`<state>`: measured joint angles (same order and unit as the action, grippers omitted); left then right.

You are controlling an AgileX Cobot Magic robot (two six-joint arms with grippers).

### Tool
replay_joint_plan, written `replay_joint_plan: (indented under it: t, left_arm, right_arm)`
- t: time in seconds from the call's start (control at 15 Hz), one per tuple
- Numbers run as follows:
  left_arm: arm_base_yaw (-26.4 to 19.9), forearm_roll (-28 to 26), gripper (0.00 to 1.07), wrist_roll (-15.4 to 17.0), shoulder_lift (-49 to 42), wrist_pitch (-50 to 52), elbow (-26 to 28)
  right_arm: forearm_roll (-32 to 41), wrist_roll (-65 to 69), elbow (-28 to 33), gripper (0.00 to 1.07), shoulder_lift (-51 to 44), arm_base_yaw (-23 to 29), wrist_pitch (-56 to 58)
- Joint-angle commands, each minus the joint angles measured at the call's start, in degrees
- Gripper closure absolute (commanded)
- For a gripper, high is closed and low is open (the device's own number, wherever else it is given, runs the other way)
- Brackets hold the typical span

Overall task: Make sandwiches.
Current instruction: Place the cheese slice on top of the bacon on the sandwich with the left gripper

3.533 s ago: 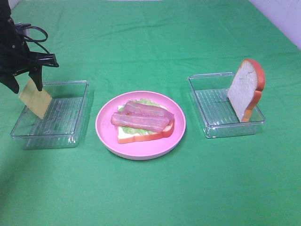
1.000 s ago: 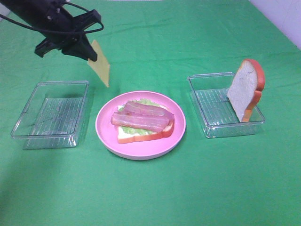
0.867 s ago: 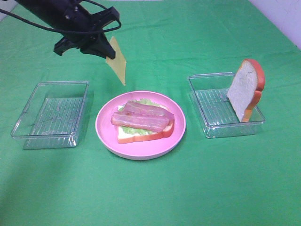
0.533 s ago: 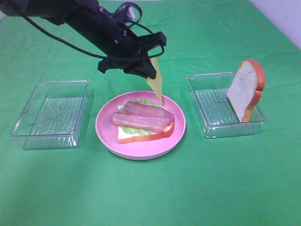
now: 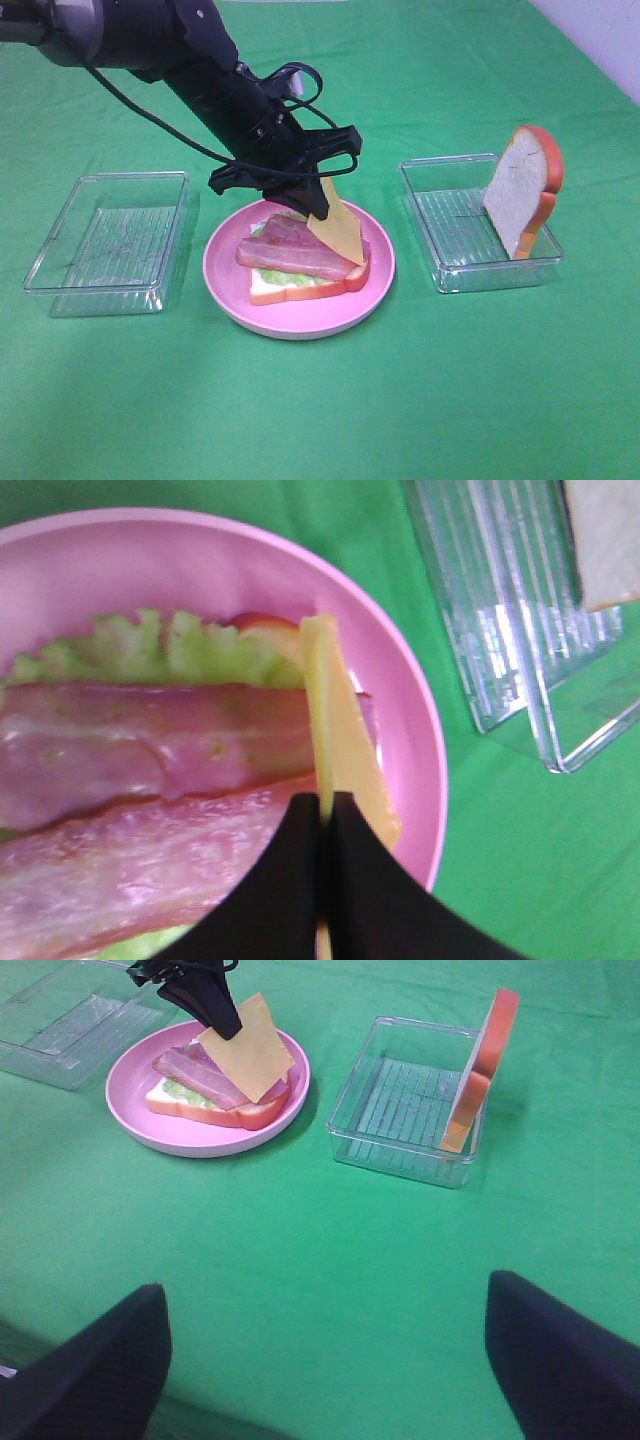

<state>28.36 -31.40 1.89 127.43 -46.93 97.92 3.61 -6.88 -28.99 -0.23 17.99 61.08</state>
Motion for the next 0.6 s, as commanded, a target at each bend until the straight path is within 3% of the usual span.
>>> replay_joint_plan:
  t: [0.07, 0.2, 0.4, 0.53, 0.6]
  left_arm:
    - [0.0, 6.2, 1.07, 5.9, 0.0, -2.2, 0.3]
    - [0.0, 10.1, 1.07, 8.0, 0.0, -3.4, 0.3]
    - [0.0, 10.7, 1.06, 8.7, 0.2, -4.1, 0.3]
    - [0.0, 10.0, 0.92, 8.7, 0.1, -4.3, 0.3]
    - [0.0, 9.9, 0.77, 8.6, 0.0, -4.3, 0.3]
  right_arm:
    - [0.2, -0.5, 0.1, 0.29, -1.1, -0.2, -0.5]
    - [0.2, -0.5, 0.1, 0.29, -1.1, -0.2, -0.5]
    - [0.2, -0.5, 0.1, 0.29, -1.1, -0.2, -0.5]
    - [0.2, -0.5, 0.1, 0.29, -1.1, -0.2, -0.5]
    - [0.2, -0.5, 0.1, 0.29, -1.1, -0.2, -0.5]
